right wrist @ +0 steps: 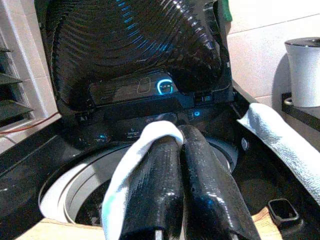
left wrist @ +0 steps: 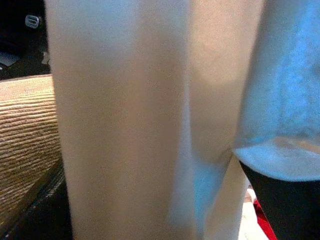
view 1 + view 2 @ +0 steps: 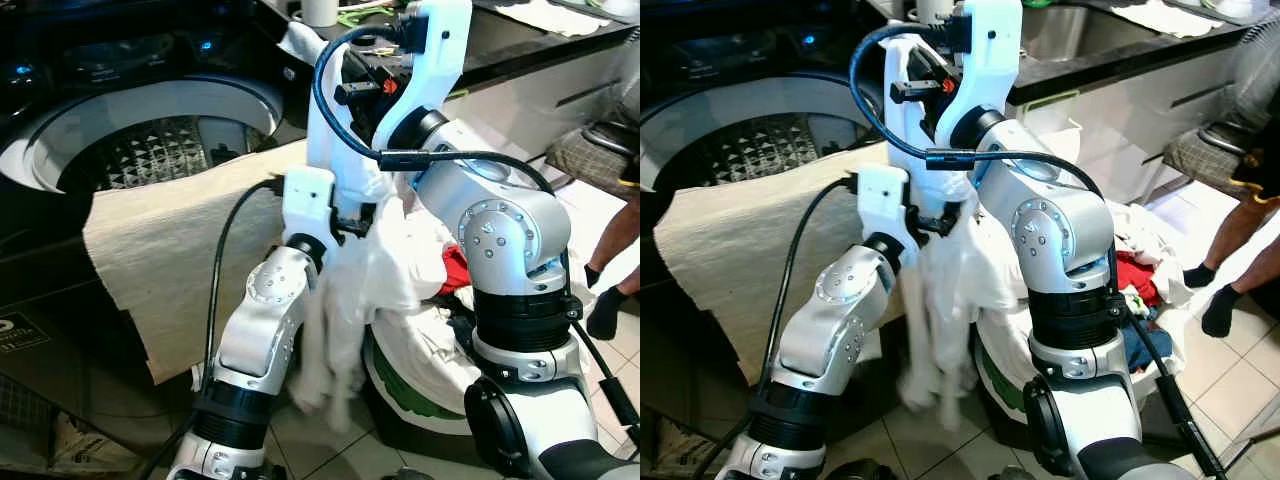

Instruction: Clothes washing

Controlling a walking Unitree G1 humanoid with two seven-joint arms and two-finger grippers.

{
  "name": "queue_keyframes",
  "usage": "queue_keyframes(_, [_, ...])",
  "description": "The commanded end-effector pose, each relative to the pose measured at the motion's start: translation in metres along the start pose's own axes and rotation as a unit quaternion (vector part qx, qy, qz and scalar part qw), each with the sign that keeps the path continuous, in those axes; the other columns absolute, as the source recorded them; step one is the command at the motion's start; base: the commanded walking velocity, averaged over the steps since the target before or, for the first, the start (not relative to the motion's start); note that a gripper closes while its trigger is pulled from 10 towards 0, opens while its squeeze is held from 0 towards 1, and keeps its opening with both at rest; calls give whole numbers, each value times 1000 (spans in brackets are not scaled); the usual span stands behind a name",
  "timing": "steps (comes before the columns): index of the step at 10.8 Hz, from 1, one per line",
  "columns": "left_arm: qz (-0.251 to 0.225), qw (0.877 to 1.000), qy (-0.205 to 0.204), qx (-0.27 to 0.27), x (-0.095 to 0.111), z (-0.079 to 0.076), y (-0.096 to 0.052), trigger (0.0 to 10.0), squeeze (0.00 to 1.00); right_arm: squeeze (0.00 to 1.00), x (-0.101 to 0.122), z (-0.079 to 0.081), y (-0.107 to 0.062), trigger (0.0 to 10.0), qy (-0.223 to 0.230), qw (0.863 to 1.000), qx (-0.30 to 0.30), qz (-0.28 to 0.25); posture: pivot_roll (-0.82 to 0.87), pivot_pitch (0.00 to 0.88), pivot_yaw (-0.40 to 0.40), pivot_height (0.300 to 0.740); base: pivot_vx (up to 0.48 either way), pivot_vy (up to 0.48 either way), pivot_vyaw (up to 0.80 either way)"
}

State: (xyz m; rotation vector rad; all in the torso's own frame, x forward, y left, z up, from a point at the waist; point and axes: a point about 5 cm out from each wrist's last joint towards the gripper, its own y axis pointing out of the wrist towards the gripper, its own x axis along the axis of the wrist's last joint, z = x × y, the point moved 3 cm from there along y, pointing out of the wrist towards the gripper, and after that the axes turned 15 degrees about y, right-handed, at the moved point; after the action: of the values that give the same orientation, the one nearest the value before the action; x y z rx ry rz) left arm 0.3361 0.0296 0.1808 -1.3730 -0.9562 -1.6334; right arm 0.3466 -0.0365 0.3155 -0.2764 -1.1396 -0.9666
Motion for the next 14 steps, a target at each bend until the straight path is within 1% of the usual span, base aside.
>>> queue_keyframes(1, [-7, 1000, -8, -6, 6, -5, 4, 10000, 0, 0, 3, 10, -2, 10000, 2, 1000, 19, -2, -46, 0, 10, 719, 0, 0, 0])
queue_keyframes(2, [-1, 1000, -5, -8, 3, -7, 4, 10000, 0, 0, 1, 14, -2, 10000, 2, 1000, 26, 1, -48, 0, 11, 719, 0, 0, 0])
queue_keyframes(3, [-2, 1000, -10, -6, 2, -7, 4, 4314, 0, 0, 1, 15, -3, 10000, 1, 1000, 28, 1, -49, 0, 13, 719, 0, 0, 0])
queue_keyframes(4, [-3, 1000, -16, -8, 1, -5, 4, 0, 0, 0, 4, 13, -4, 10000, 0, 1000, 28, -1, -49, 0, 13, 719, 0, 0, 0])
queue_keyframes(10, [-4, 1000, -27, -1, 1, 1, 4, 0, 0, 0, 7, 12, -4, 10000, -5, 1000, 25, -4, -49, 0, 12, 719, 0, 0, 0])
queue_keyframes(13, [-9, 999, -34, 4, 1, 7, 1, 0, 0, 0, 8, 11, -5, 10000, -8, 1000, 23, -6, -52, 0, 15, 719, 0, 0, 0])
queue_keyframes(14, [-14, 999, -36, -2, 2, 10, -2, 0, 0, 0, 10, 10, -6, 10000, -10, 1000, 20, -10, -53, 0, 17, 719, 0, 0, 0])
